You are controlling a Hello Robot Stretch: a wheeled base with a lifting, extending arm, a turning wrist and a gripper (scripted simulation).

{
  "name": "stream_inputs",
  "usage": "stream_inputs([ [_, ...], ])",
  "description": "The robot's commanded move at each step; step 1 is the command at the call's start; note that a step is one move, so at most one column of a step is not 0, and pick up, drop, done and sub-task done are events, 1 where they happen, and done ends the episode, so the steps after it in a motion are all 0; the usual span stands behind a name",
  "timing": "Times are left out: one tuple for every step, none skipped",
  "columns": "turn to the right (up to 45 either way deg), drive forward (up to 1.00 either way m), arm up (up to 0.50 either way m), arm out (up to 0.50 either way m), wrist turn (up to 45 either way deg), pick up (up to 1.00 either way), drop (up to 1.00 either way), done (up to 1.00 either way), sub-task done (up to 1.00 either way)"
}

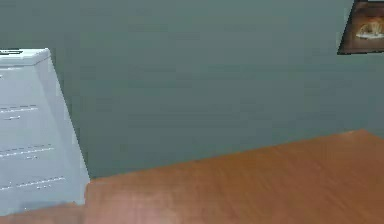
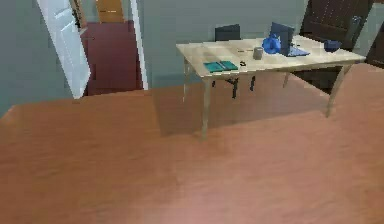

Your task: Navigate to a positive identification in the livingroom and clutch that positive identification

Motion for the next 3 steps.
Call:
stream_inputs([
  [6.0,0.00,0.00,0.00,0.0,0.00,0.00,0.00,0.00],
  [0.0,1.00,0.00,0.00,0.0,0.00,0.00,0.00,0.00],
  [21.0,0.00,0.00,0.00,0.0,0.00,0.00,0.00,0.00],
])
